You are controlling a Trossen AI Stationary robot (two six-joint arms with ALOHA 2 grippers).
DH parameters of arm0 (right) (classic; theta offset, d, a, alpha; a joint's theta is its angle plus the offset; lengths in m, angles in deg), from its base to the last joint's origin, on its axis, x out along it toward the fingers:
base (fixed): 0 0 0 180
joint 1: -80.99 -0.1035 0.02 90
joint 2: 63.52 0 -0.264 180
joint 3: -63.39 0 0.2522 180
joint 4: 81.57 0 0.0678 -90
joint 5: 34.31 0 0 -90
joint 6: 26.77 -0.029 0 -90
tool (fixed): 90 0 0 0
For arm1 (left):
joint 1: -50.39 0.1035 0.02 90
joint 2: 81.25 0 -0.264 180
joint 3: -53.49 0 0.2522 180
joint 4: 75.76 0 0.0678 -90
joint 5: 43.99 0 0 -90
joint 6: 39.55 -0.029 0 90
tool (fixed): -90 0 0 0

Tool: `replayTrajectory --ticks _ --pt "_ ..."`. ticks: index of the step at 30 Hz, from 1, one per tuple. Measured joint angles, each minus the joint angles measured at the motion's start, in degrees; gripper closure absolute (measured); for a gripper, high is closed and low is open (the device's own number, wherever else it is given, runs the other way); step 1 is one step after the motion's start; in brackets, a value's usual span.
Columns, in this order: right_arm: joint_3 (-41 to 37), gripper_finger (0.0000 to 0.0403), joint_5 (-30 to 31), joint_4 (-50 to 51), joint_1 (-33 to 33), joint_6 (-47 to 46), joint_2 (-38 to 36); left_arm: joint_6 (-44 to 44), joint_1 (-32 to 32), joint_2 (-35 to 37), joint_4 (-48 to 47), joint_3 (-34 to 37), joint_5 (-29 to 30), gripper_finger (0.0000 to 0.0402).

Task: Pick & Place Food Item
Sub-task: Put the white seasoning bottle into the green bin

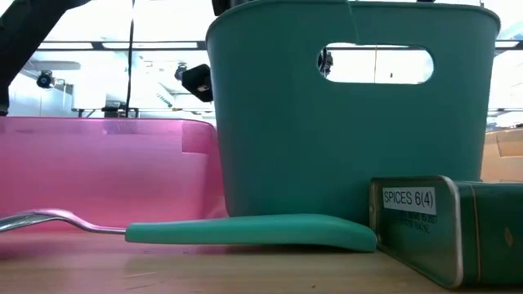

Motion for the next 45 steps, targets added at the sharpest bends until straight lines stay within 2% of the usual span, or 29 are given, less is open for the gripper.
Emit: replayTrajectory --ticks 25,45 --pt "-0.02 0.0051 0.0 -0.06 -0.01 -0.22 -0.02 0.22 1.8 0.0 3.38 0.78 -0.01 0.0184" --pt "-0.06 0.0051 1.79 0.02 0.01 0.02 -0.02 2.6 1.82 0.0 2.56 0.78 0.01 0.018"
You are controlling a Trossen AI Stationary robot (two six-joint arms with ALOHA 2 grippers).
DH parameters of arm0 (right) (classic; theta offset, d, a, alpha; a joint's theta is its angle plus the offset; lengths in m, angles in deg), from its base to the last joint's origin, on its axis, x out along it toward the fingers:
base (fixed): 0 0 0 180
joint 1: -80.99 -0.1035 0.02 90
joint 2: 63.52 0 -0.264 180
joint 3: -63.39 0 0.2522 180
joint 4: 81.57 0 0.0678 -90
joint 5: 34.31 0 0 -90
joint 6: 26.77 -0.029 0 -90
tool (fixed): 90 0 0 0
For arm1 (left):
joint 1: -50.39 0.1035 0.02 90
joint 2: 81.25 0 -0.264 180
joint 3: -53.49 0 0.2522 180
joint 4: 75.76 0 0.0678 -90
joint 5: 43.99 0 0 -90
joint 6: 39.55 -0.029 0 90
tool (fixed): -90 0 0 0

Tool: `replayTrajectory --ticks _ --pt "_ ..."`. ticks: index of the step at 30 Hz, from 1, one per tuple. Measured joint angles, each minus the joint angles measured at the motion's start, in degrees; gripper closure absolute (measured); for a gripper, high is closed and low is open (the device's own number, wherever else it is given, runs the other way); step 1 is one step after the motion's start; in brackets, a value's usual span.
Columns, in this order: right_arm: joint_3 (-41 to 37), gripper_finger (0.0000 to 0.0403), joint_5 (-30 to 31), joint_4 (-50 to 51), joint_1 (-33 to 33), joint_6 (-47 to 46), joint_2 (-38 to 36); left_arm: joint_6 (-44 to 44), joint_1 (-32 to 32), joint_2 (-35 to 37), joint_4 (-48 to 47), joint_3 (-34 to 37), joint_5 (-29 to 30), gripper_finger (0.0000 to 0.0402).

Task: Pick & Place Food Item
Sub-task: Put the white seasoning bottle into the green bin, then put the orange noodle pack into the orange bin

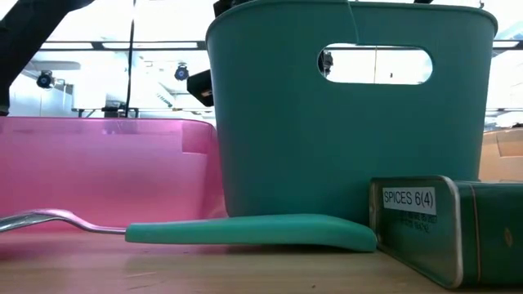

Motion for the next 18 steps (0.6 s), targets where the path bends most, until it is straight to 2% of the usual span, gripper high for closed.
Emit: replayTrajectory --ticks 4,13,18 --pt "0.0 0.0051 0.09 -0.01 -0.01 0.45 0.0 0.0 0.0 0.02 0.01 -0.01 -0.02 0.0156" --pt "-0.02 0.0051 0.13 -0.01 -0.01 1.06 0.0 -0.03 0.1 0.09 0.17 -0.04 -0.2 0.0058" --pt "-0.02 0.0051 0.15 -0.02 -0.02 1.37 0.0 -0.82 0.38 0.88 0.49 -0.11 -0.32 0.0028"
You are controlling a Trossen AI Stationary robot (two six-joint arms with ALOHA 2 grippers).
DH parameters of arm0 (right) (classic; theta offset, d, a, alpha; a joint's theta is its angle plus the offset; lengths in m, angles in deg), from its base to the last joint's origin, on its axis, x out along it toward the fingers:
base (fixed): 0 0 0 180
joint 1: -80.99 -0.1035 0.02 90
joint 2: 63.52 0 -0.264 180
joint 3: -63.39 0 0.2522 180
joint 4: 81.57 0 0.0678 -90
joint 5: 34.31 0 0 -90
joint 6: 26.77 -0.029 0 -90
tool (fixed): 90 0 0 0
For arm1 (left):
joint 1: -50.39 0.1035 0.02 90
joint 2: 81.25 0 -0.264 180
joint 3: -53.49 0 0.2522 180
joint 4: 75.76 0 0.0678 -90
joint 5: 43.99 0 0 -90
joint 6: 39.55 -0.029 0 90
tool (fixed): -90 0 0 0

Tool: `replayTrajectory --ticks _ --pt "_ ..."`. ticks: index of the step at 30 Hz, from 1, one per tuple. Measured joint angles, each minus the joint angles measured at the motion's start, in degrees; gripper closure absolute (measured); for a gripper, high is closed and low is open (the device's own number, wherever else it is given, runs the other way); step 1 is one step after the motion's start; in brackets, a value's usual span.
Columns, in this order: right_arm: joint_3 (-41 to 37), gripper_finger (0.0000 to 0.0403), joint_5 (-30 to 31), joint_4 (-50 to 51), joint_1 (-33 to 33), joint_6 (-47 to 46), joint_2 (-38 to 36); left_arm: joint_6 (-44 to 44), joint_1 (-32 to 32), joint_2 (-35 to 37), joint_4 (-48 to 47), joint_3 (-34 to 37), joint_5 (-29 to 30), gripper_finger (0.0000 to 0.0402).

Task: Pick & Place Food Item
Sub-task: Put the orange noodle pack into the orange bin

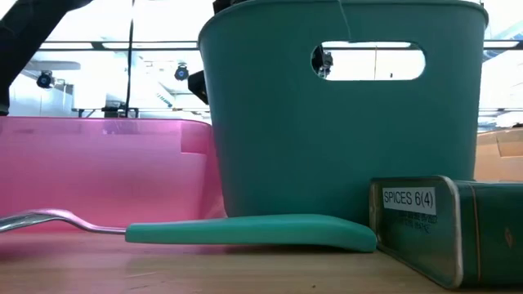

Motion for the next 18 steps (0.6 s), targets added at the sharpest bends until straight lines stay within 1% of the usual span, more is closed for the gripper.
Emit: replayTrajectory --ticks 5,10,14,18 --pt "0.0 0.0051 0.85 -0.01 0.0 0.99 0.0 -0.75 0.21 1.14 -0.06 -0.28 -0.1 0.0022" --pt "0.0 0.0051 1.05 0.01 0.0 1.78 0.0 -1.31 0.36 1.31 0.17 -1.99 -0.1 0.0022" --pt "0.0 0.0051 1.07 0.03 0.0 1.98 0.0 -4.7 0.4 1.92 2.63 -2.36 0.99 0.0022" --pt "0.0 0.0051 1.05 0.17 0.0 1.16 0.0 -7.0 0.59 2.76 2.9 -2.36 1.6 0.0022"
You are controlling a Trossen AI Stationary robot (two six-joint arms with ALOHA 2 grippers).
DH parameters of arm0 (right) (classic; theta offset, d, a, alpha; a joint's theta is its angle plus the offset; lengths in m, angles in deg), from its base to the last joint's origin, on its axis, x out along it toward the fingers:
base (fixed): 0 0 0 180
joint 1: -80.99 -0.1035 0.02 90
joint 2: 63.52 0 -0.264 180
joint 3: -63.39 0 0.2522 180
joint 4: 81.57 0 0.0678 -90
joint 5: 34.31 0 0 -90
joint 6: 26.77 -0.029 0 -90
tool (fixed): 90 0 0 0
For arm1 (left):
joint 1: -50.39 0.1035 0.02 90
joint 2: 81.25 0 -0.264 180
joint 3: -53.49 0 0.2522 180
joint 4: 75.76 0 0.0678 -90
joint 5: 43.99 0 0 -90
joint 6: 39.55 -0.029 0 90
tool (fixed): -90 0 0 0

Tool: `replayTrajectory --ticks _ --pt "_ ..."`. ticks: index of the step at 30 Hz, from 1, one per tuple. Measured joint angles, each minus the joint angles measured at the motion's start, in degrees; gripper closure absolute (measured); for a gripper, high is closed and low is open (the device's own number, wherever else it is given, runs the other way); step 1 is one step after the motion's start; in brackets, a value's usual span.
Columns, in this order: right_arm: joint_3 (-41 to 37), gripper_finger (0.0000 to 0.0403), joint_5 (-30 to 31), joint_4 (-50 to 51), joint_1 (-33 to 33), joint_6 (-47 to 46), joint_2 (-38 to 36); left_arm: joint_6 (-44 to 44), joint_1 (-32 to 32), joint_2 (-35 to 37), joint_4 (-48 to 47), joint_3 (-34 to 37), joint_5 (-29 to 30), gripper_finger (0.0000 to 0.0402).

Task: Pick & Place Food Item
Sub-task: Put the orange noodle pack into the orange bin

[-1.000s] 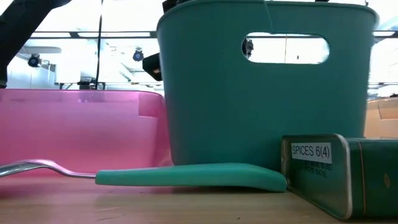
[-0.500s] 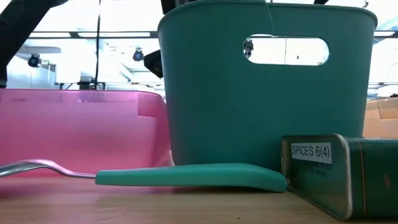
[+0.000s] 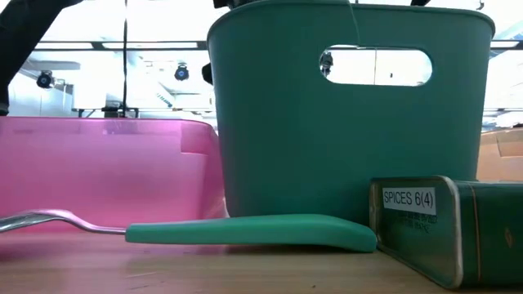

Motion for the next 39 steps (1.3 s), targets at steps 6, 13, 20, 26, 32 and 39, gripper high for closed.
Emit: replayTrajectory --ticks 6,13,20,26,32,39 --pt "-0.07 0.0051 -2.83 0.28 0.0 0.71 -0.15 -3.47 0.01 3.58 -1.29 0.02 1.36 0.0022" --pt "-1.41 0.0051 -5.93 0.21 -2.8 6.78 -0.26 -6.48 -2.02 10.32 -2.36 0.39 9.17 0.0022" --pt "-7.35 0.0051 -12.53 -1.15 -7.78 12.65 -0.55 -11.9 -4.12 16.19 -8.02 0.55 27.02 0.0022" --pt "-15.39 0.0051 -20.99 -9.55 -11.58 3.81 -0.54 -19.29 -4.23 18.4 -13.92 0.56 30.27 0.0022" --pt "-18.33 0.0051 -21.18 -13.95 -14.4 -27.84 -0.42 -21.15 -4.69 18.67 -19.09 0.65 30.47 0.0022" --pt "-17.4 0.0051 -19.72 -13.43 -21.39 -56.6 0.13 -27.6 -4.69 18.76 -18.23 4.61 31.82 0.0022"
